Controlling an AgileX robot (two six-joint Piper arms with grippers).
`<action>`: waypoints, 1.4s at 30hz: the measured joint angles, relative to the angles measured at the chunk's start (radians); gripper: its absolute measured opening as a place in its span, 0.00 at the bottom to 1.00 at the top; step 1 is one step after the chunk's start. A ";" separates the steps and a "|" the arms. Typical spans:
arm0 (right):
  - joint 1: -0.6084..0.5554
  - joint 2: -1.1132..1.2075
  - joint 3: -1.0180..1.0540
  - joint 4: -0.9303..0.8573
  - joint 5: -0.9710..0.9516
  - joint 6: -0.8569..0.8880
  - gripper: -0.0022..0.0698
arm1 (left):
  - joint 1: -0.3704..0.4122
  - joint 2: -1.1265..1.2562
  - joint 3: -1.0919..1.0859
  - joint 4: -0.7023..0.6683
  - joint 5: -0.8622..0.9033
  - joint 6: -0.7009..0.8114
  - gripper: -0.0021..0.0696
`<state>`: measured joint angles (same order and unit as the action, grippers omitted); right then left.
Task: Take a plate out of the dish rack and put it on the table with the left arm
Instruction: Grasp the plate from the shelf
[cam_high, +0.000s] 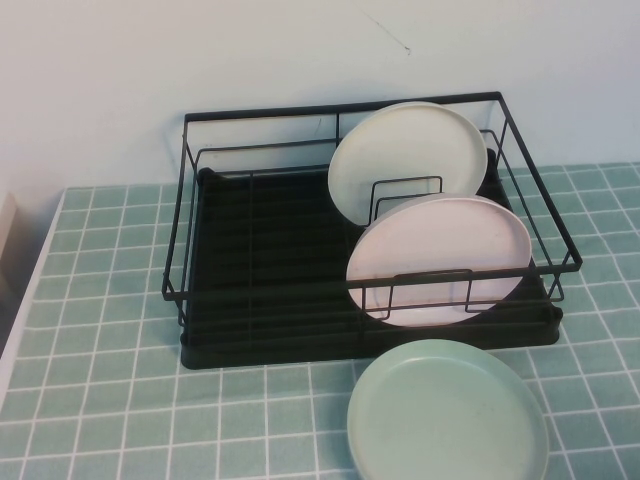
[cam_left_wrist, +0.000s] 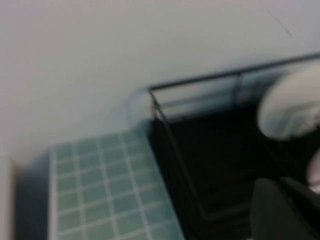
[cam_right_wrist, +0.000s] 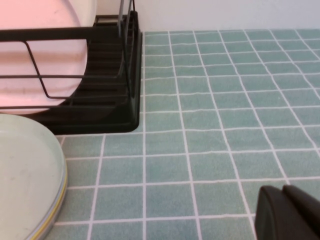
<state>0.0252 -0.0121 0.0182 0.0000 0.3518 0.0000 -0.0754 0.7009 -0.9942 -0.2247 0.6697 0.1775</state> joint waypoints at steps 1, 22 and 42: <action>0.000 0.000 0.000 0.000 0.000 0.000 0.03 | -0.009 0.042 -0.028 -0.064 0.037 0.049 0.02; 0.000 0.000 0.000 0.000 -0.002 0.000 0.03 | -0.378 0.907 -0.575 -0.167 0.235 0.525 0.07; 0.000 0.000 0.000 0.000 -0.002 0.000 0.03 | -0.534 1.250 -0.684 0.032 0.004 0.757 0.79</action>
<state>0.0252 -0.0121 0.0182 0.0000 0.3501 0.0000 -0.6093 1.9509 -1.6779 -0.1931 0.6738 0.9343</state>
